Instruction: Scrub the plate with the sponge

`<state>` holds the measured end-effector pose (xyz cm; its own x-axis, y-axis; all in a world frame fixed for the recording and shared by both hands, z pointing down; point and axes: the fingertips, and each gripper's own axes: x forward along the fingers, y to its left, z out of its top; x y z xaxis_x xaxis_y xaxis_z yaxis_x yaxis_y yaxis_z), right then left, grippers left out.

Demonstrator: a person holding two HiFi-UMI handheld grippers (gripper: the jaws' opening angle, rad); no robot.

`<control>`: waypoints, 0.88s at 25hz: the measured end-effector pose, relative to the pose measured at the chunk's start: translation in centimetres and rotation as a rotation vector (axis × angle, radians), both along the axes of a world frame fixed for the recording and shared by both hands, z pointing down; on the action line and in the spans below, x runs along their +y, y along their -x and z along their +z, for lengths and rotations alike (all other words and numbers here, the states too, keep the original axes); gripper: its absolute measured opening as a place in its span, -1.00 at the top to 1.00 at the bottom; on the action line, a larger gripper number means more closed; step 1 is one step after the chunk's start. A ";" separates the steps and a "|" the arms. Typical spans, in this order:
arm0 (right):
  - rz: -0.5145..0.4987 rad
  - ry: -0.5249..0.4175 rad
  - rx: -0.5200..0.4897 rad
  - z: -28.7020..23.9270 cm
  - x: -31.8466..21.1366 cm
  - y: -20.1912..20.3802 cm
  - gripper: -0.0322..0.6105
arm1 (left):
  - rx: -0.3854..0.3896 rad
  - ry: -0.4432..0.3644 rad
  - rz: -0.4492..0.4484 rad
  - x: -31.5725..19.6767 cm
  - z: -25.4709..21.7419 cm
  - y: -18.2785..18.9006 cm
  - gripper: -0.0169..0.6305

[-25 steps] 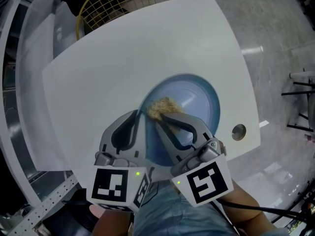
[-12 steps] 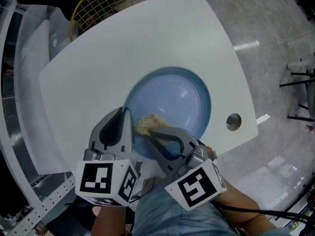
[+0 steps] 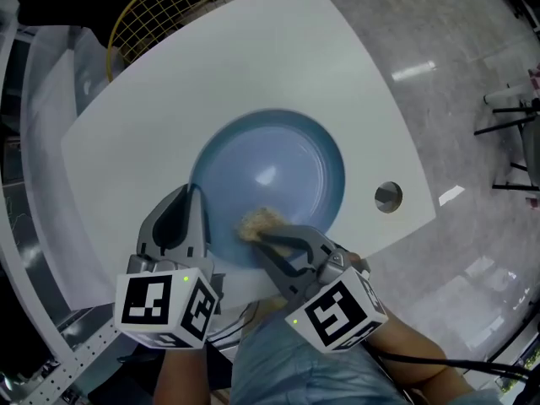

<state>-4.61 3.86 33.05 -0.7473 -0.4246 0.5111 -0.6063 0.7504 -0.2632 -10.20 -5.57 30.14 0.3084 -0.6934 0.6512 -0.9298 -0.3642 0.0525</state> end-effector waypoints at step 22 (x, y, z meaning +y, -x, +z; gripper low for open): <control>0.344 0.090 0.113 2.3 -2.8 -8.8 0.78 | -0.041 -0.017 0.034 1.4 -1.0 0.0 0.87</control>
<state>4.18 1.09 35.34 -0.5058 -0.5907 0.6287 -0.8478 0.4750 -0.2358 -10.21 -4.20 29.14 0.3055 -0.6939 0.6520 -0.9181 -0.3962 0.0086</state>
